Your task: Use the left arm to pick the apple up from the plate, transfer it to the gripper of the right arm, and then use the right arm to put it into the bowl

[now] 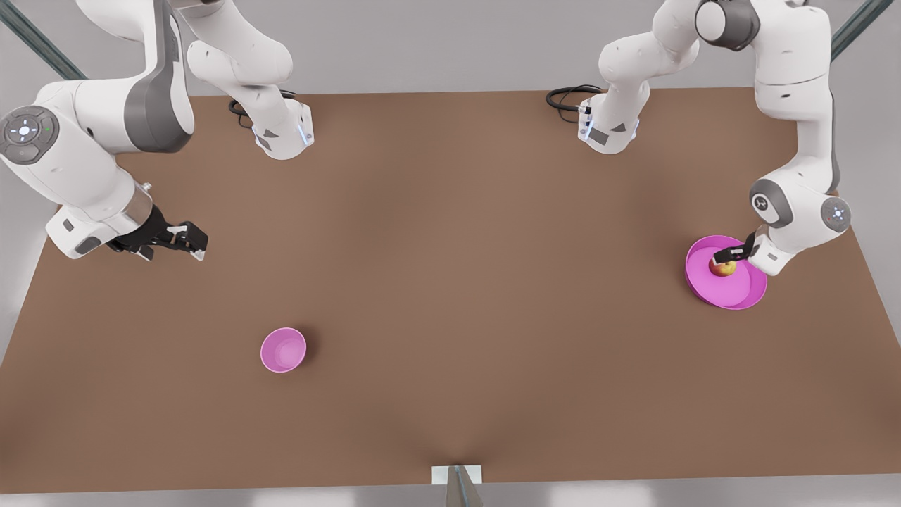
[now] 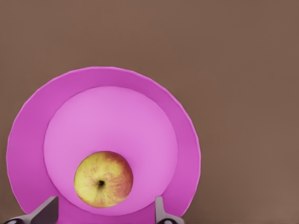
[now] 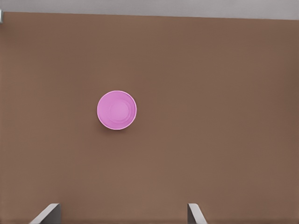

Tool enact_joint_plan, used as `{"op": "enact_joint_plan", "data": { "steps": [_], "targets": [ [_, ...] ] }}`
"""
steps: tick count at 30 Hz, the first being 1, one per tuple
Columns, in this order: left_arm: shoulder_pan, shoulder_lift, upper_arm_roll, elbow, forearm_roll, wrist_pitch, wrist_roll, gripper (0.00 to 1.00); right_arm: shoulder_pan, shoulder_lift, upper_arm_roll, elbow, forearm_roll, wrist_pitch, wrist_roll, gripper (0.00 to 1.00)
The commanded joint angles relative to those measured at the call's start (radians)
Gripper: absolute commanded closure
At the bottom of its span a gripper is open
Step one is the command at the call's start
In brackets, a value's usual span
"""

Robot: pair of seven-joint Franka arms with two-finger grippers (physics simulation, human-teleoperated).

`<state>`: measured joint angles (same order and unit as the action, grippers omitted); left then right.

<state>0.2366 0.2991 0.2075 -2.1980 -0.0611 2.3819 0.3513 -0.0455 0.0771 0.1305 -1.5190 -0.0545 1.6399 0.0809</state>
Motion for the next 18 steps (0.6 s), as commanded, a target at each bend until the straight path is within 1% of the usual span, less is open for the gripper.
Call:
{"op": "enact_joint_plan", "data": {
  "steps": [1, 4, 8, 10, 18],
  "targets": [
    [0.000, 0.009, 0.006, -0.002, 0.001, 0.046, 0.245, 0.00, -0.001, 0.000, 0.000, 0.000, 0.001, -0.002, 0.005, 0.00],
    [0.018, 0.046, 0.006, -0.002, 0.001, 0.092, 0.247, 0.00, -0.002, 0.000, 0.000, 0.000, 0.001, -0.002, 0.000, 0.00],
    [0.018, 0.081, 0.006, -0.002, 0.000, 0.097, 0.245, 0.00, -0.002, 0.000, -0.002, 0.000, 0.001, -0.002, -0.001, 0.00],
    [0.017, 0.115, 0.004, 0.000, -0.002, 0.145, 0.245, 0.00, -0.002, 0.000, -0.005, 0.000, 0.001, -0.002, -0.001, 0.00],
    [0.018, 0.152, -0.003, 0.001, -0.022, 0.152, 0.245, 0.01, -0.004, 0.000, -0.008, 0.000, 0.001, -0.002, -0.003, 0.00]
  ]
}}
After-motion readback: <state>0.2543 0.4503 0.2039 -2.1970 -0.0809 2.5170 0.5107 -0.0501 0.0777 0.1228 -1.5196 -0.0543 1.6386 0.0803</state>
